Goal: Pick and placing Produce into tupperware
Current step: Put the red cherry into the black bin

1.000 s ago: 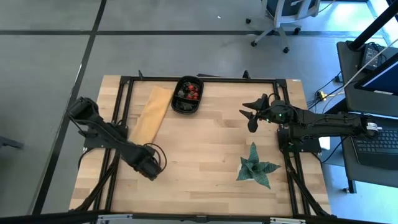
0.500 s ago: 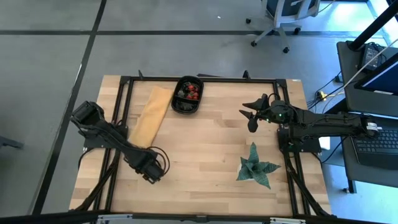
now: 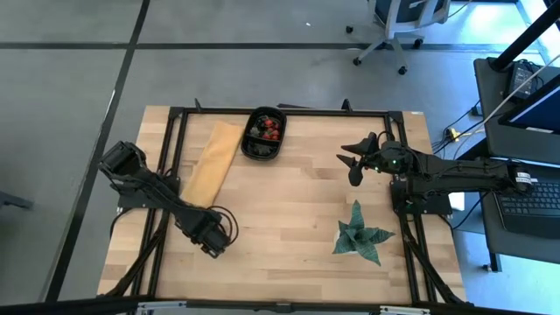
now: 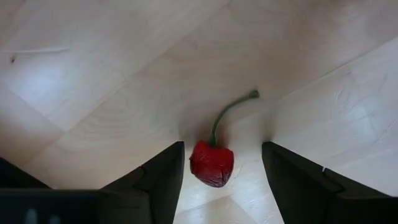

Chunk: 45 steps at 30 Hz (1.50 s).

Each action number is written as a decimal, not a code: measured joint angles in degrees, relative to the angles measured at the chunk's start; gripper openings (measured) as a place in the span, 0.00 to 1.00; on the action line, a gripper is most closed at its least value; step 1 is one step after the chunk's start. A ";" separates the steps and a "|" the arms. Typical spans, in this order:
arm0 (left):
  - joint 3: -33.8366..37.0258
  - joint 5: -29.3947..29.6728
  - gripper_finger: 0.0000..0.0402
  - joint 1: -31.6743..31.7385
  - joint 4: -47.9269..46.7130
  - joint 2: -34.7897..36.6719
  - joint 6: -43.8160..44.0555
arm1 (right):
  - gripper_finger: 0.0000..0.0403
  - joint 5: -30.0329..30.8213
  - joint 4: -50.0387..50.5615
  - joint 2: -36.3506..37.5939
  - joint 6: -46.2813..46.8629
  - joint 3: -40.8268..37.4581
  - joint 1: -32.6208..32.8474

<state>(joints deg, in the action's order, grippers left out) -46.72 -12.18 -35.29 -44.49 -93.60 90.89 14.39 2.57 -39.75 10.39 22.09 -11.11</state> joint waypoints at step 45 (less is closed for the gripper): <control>0.17 7.35 0.17 20.17 35.69 19.88 -26.15 | 0.44 -0.02 -0.17 -0.02 -0.37 0.00 -0.01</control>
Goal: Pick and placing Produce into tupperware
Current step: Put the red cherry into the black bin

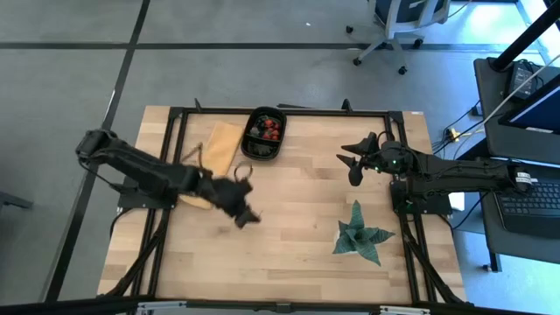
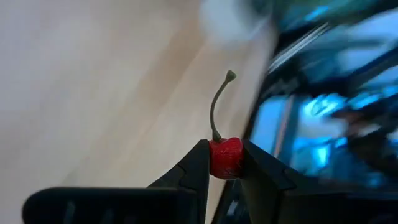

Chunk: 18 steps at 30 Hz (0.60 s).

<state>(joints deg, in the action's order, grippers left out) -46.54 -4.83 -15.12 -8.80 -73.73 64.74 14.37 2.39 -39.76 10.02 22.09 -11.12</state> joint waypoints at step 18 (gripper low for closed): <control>-1.89 -2.25 0.16 32.44 18.57 2.55 -24.14 | 0.44 0.02 -0.02 -0.01 0.20 0.00 -0.02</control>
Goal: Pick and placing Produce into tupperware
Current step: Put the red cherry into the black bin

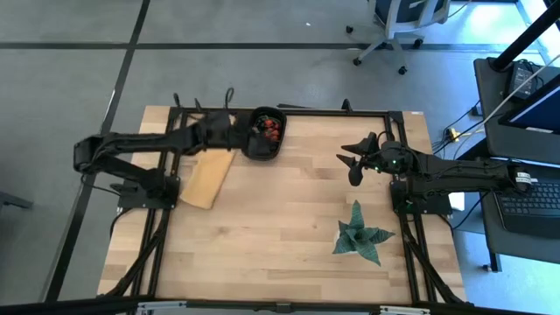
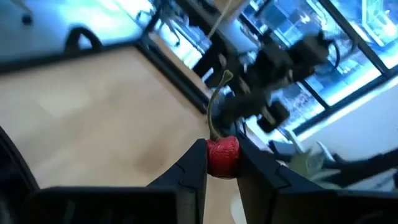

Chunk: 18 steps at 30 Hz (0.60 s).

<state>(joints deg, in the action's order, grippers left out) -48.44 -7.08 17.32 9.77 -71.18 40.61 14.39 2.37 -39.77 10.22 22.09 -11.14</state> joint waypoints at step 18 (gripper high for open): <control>-37.14 5.76 0.16 18.05 -46.76 -20.04 -21.84 | 0.44 0.06 0.00 0.00 3.02 0.00 0.00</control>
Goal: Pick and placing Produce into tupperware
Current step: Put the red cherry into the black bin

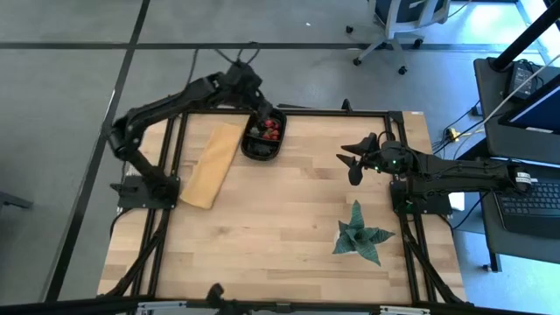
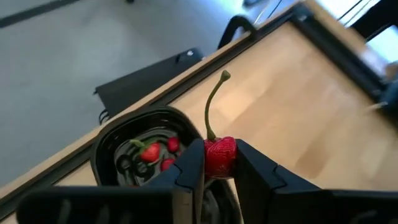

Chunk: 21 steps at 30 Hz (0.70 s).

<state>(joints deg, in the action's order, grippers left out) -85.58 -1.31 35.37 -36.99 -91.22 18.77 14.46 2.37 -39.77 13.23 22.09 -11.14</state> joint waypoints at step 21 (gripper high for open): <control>-2.66 0.40 0.18 2.25 0.52 -25.76 -1.72 | 0.44 0.96 0.03 0.00 1.53 0.00 0.00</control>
<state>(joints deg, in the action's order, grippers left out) -88.24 -0.91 37.62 -36.47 -116.98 17.05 15.42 2.40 -39.77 14.76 22.09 -11.14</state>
